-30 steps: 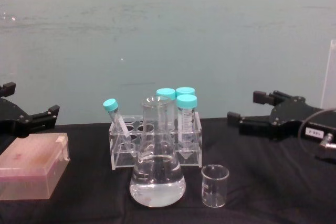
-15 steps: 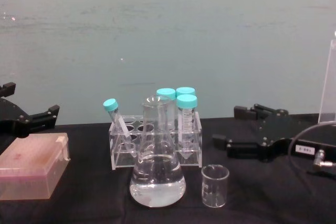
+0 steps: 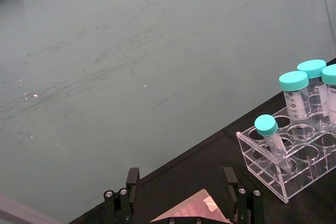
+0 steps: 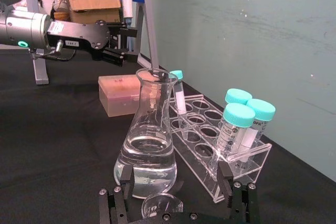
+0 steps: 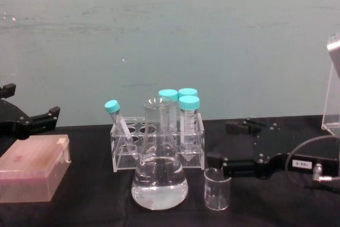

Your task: Place the experimental apparatus aside using one hand.

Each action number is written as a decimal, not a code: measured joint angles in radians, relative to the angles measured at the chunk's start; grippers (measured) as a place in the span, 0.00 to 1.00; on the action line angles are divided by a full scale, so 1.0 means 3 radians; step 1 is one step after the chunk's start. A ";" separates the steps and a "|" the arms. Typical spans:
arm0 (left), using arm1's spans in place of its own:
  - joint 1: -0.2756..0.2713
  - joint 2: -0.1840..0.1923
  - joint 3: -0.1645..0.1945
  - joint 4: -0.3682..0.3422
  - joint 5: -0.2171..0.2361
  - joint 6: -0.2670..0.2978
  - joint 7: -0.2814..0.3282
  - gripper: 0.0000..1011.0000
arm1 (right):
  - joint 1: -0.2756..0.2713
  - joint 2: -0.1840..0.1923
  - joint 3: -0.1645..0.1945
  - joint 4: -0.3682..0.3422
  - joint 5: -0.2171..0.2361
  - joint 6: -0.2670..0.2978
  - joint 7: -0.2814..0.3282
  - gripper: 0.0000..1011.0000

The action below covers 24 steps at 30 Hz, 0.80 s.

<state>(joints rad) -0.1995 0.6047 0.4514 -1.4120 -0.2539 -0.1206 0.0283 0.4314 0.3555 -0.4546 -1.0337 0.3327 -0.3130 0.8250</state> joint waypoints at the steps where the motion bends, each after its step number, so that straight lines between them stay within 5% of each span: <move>1: 0.0000 0.0000 0.0000 0.0000 0.0000 0.0000 0.0000 0.99 | 0.0011 0.0002 -0.0018 0.0019 0.0005 -0.0004 0.0007 0.99; 24: 0.0000 0.0000 0.0000 0.0000 0.0000 0.0000 0.0000 0.99 | 0.0243 -0.0054 -0.0267 0.0413 0.0047 -0.0094 0.0105 0.99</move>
<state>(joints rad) -0.1995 0.6047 0.4514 -1.4120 -0.2539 -0.1206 0.0282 0.5044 0.3393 -0.5348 -0.9096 0.3469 -0.3411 0.8566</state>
